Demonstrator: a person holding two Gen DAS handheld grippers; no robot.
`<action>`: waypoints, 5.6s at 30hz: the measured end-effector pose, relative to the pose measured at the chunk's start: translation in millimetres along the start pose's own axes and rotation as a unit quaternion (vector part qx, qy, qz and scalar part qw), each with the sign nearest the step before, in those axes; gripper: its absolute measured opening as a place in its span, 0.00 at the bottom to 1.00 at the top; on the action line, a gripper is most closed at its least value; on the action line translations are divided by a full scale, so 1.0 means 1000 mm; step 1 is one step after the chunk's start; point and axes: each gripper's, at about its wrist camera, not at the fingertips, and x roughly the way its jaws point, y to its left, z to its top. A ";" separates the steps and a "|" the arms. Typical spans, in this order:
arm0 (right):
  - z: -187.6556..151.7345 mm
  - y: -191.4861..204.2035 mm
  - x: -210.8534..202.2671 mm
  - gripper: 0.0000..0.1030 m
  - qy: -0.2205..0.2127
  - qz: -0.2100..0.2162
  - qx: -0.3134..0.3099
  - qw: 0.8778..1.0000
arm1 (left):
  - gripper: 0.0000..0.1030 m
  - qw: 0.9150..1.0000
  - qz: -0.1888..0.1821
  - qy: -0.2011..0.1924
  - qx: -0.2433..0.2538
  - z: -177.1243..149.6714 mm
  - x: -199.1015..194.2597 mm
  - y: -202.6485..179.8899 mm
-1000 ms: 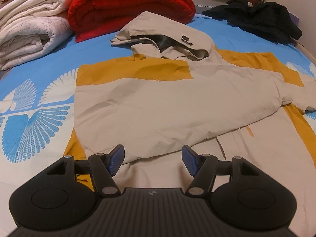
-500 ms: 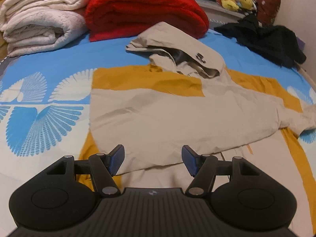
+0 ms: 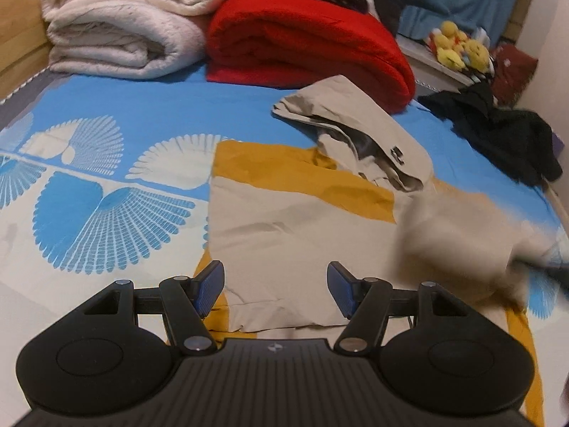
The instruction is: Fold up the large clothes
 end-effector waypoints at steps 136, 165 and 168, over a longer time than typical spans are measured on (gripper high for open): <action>-0.039 -0.135 -0.057 0.29 -0.056 -0.286 0.269 0.918 | 0.44 0.997 0.015 -0.055 -0.051 0.004 0.062 -0.023; -0.044 -0.169 -0.085 0.10 -0.044 -0.282 0.277 0.918 | 0.46 0.998 -0.054 0.002 -0.012 0.250 0.279 -0.095; -0.043 -0.169 -0.081 0.10 -0.041 -0.277 0.275 0.920 | 0.75 0.999 -0.018 0.013 -0.036 0.261 0.315 -0.096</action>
